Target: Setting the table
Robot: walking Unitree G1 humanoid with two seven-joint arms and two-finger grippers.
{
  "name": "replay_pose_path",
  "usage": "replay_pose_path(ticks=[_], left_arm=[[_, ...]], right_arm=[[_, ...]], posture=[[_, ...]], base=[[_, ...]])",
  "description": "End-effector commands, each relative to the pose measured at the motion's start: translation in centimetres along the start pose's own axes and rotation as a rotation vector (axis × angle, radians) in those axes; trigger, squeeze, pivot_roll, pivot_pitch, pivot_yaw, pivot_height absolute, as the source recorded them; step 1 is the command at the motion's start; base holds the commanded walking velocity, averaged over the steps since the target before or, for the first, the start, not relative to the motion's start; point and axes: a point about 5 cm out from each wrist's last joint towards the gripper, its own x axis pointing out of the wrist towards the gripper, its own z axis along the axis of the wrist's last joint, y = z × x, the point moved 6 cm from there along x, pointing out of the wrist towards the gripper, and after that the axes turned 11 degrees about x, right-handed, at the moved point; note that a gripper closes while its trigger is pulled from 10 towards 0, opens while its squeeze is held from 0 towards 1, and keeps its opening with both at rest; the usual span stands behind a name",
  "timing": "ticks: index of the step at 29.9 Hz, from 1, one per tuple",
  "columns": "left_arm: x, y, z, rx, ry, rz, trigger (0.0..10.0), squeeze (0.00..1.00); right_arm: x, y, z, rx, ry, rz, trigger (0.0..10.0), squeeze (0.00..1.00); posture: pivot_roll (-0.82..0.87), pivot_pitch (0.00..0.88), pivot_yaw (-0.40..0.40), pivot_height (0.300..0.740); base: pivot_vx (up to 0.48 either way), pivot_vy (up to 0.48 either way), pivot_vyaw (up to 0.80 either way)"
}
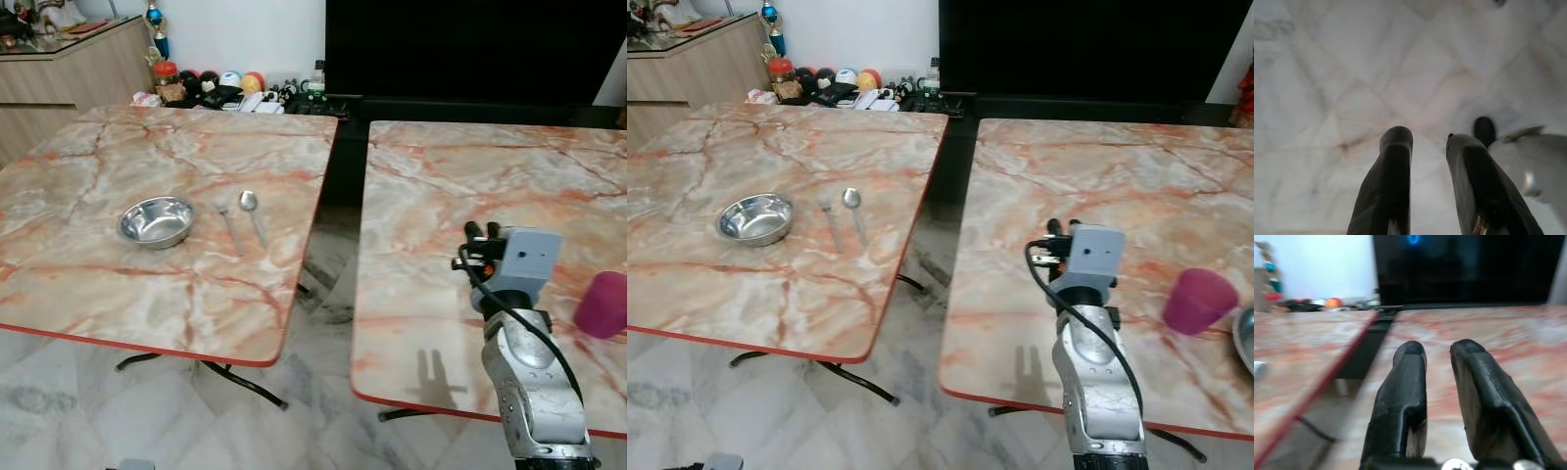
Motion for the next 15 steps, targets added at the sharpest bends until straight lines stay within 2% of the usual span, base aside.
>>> replay_pose_path(ticks=[1, 15], left_arm=[[-0.17, 0.17, -0.93, -0.005, 0.031, 0.0, 10.0, 0.0], [-0.28, 0.3, -1.3, -0.021, 0.035, 0.007, 10.0, 0.0]], right_arm=[[0.14, -0.08, 0.51, -0.005, -0.017, -0.002, 10.0, 0.0], [0.81, 0.19, 0.87, 0.026, -0.029, -0.017, 10.0, 0.0]], posture=[[-0.05, 0.083, 0.043, 0.74], [-0.04, 0.097, 0.039, 0.74]], base=[[0.0, 0.48, 0.0], [0.0, 0.48, 0.0]])
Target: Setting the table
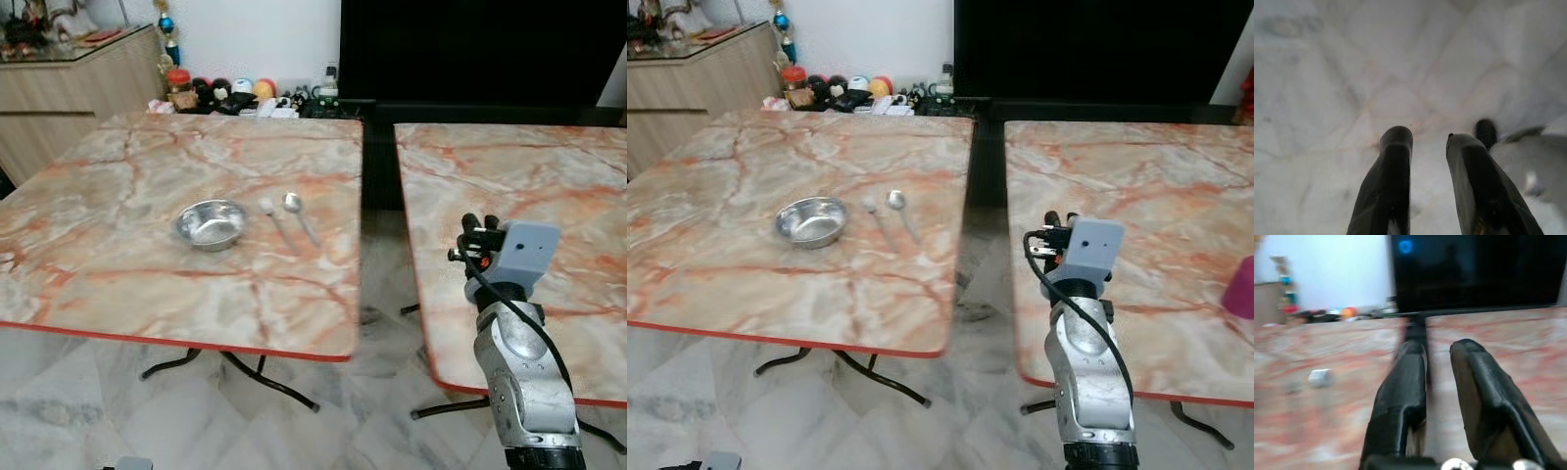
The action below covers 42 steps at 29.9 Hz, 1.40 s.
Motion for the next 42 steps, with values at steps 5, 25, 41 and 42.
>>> replay_pose_path(ticks=[5, 25, 41, 42], left_arm=[[-0.07, 0.02, -0.47, -0.018, 0.016, 0.001, 10.0, 0.0], [-0.05, -0.1, -0.36, -0.013, 0.01, 0.004, 10.0, 0.0], [0.01, -0.28, 0.19, -0.02, -0.016, -0.008, 10.0, 0.0], [0.01, -0.31, 0.19, -0.019, -0.016, -0.008, 10.0, 0.0]], right_arm=[[0.39, -0.29, 0.64, -0.001, -0.017, -0.01, 10.0, 0.0], [0.43, 0.23, 0.22, 0.011, -0.007, -0.003, 10.0, 0.0], [0.41, 0.09, -0.02, 0.012, -0.002, -0.007, 10.0, 0.0], [0.4, 0.09, -0.04, 0.013, -0.001, -0.006, 10.0, 0.0]], posture=[[-0.04, 0.098, 0.037, 0.74], [-0.03, 0.103, 0.035, 0.74], [-0.03, 0.102, 0.034, 0.74], [-0.03, 0.102, 0.034, 0.74]], base=[[0.0, 0.48, 0.0], [0.0, 0.376, 0.0], [0.0, 0.0, 0.0], [0.0, 0.0, 0.0]])
